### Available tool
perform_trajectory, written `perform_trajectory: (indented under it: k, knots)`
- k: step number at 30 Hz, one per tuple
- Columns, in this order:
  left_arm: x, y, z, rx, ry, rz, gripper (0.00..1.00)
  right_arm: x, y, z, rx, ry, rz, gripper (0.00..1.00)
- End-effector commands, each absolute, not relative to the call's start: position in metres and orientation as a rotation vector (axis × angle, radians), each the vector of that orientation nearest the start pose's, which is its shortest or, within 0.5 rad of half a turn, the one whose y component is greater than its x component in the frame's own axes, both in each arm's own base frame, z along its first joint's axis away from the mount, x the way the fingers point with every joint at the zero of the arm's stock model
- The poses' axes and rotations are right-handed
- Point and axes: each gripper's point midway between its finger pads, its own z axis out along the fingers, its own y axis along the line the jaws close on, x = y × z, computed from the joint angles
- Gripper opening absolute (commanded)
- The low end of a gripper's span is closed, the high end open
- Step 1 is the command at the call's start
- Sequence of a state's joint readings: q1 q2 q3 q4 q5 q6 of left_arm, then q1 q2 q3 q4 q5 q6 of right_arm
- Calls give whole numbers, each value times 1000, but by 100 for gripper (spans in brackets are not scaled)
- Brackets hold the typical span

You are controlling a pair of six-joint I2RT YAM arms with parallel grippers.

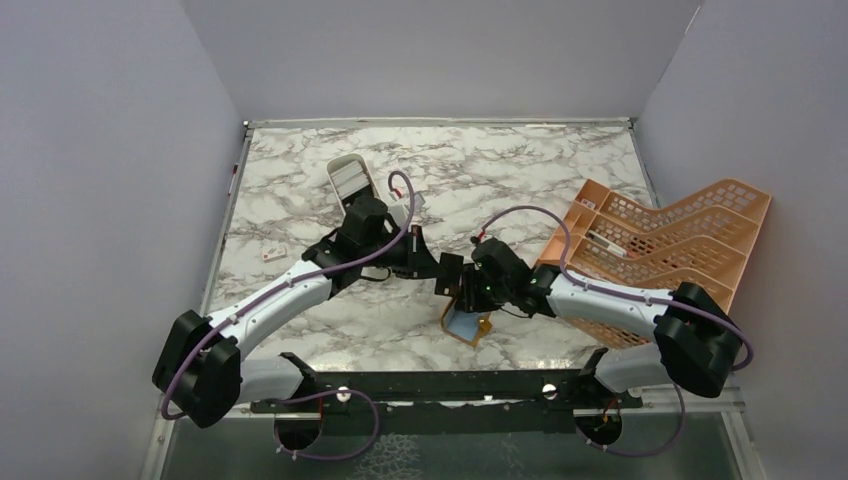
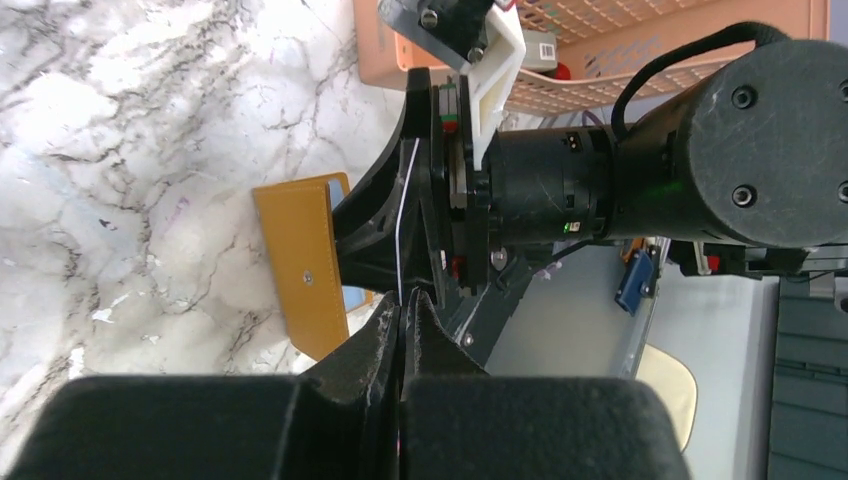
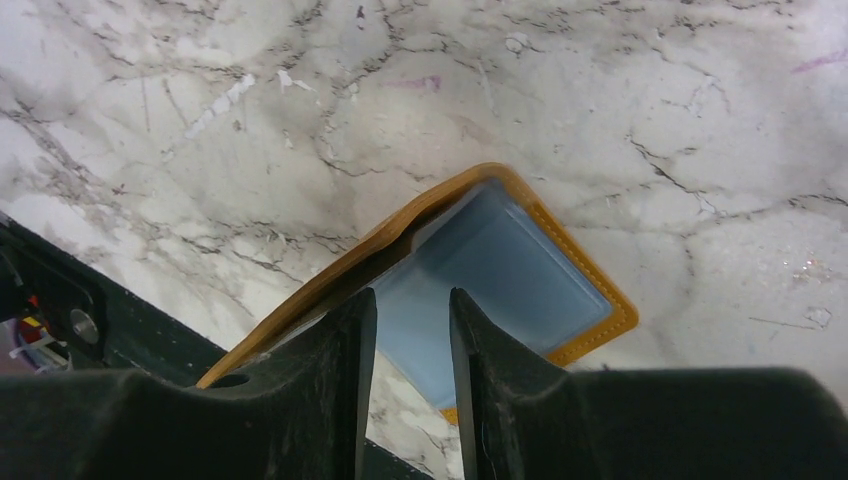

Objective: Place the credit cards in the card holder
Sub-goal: Adjust the card holder at the center of the board.

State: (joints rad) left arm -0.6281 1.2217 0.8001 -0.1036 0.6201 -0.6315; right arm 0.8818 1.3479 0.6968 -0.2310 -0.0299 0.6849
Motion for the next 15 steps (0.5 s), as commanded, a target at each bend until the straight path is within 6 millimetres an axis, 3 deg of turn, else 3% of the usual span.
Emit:
perform_trajectory:
  k: [1, 9, 15]
  knots:
    - [190, -307, 165, 447, 2309, -1384, 0, 189, 278, 72, -263, 2512, 715, 38]
    - [193, -294, 134, 458, 2410, -1197, 0, 190, 289, 78, -270, 2460, 804, 36]
    - [201, -278, 148, 431, 2373, -1067, 0, 189, 300, 81, -244, 2421, 906, 34]
